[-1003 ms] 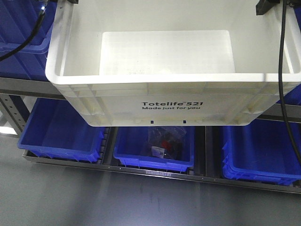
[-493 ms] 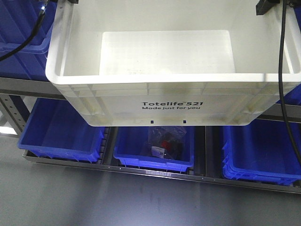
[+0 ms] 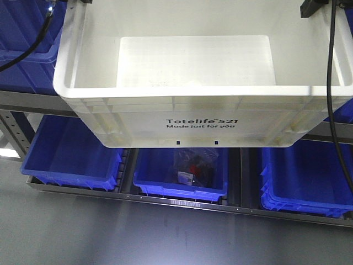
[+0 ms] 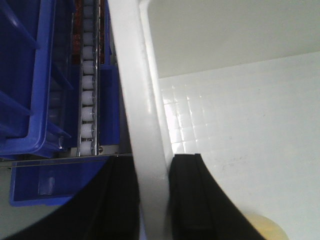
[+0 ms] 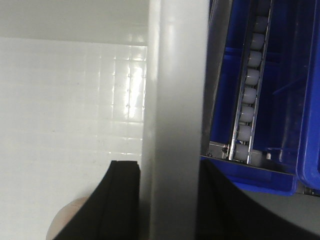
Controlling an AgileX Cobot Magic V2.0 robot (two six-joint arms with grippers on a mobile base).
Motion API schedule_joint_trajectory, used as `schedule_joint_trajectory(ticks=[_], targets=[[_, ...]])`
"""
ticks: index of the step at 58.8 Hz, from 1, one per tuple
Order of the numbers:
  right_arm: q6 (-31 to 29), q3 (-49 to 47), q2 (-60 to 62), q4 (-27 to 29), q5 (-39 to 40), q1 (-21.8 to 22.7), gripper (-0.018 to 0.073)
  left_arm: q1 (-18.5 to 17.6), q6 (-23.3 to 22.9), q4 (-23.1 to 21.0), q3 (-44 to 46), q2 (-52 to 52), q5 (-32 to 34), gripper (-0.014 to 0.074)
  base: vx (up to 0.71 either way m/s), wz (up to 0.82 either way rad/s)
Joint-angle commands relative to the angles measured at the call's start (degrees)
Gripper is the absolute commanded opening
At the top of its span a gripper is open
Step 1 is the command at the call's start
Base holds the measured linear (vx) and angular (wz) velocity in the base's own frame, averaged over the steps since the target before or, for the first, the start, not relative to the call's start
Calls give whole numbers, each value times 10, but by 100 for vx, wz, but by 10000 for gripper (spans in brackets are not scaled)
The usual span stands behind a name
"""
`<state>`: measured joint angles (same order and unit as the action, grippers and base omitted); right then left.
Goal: Place moving items into box and shelve
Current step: 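Hold the tote steady with both grippers while aligning in front of the blue-bin shelf, then raise the tote with both grippers above the upper shelf rail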
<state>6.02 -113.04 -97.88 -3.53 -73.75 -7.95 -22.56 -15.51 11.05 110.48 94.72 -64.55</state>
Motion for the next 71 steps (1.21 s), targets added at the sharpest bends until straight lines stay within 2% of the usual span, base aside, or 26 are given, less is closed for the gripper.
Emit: schedule_joint_trajectory(ticks=[1,21,40,47,59,71], targets=[[-5,-23,37,-62,0,12,-5,8,4,68,22,-35,60,2,0,0],[-5,-23,37,-62,15,12,-5,8,5,70,22,-34,70,2,0,0],[-3,-23,37,-34,85,12,-3,8,3,78,22,-10,123,2,0,0],[-3,-23,35,-25,106,12,-3,8,-11,107,22,0,141,2,0,0],[-3,-23,15,-17,109,12,-3,8,-62,186,22,14,161,2,0,0],[-3,-23,-3,-7,134,12,-3,9,-73,203,22,28,202,2,0,0]])
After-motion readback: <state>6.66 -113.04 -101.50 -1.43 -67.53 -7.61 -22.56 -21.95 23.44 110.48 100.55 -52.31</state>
